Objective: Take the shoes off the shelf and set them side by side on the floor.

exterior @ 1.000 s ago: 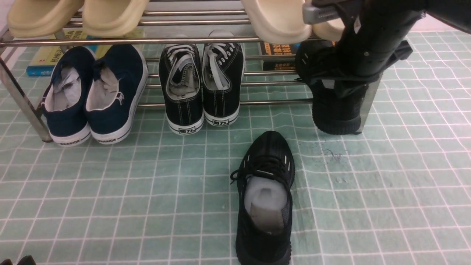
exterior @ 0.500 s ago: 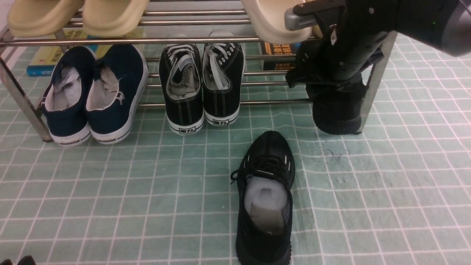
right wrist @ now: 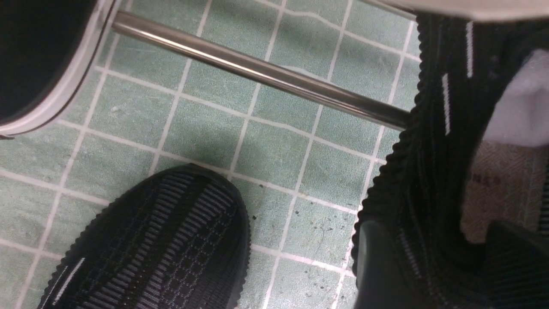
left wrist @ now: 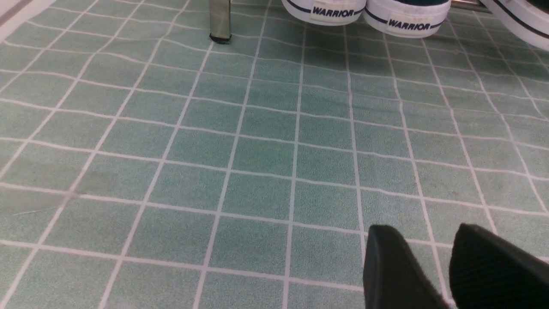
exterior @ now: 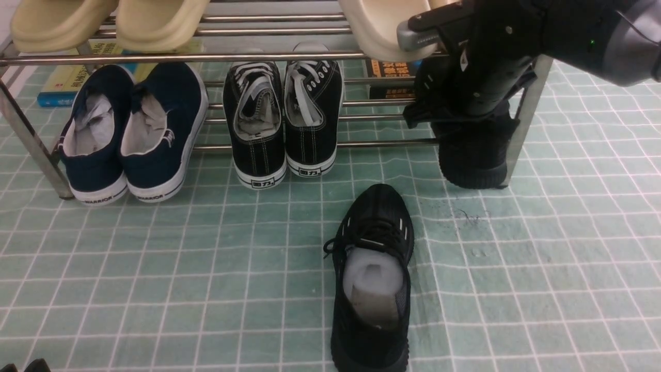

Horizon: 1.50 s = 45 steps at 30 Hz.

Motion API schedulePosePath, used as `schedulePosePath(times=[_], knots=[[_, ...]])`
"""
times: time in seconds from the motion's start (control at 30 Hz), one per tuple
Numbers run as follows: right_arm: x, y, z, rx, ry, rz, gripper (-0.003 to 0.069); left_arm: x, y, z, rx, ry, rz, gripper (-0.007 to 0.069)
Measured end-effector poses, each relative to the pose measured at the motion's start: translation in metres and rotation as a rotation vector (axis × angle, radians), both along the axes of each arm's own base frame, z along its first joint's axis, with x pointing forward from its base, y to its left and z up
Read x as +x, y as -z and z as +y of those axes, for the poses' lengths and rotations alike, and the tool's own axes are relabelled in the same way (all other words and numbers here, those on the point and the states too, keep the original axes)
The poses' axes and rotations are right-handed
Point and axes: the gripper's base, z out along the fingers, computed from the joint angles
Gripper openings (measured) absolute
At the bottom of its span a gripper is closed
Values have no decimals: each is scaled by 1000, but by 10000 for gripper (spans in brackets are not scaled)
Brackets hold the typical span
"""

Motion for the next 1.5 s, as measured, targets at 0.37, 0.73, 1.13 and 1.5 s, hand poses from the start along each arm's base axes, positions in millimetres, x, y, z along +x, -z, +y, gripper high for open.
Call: schedulePosePath(times=[0.37, 0.73, 1.13, 1.5], knots=[[1, -6, 1, -11, -36, -17, 424, 0, 0, 0, 0, 0, 0, 242], [4, -2, 0, -48, -45, -28, 426, 0, 0, 0, 0, 0, 0, 242], [10, 8, -1, -105, -52, -27, 423, 0, 0, 0, 0, 0, 0, 242], [15, 22, 1, -127, -55, -1, 346, 0, 0, 0, 0, 0, 0, 242]])
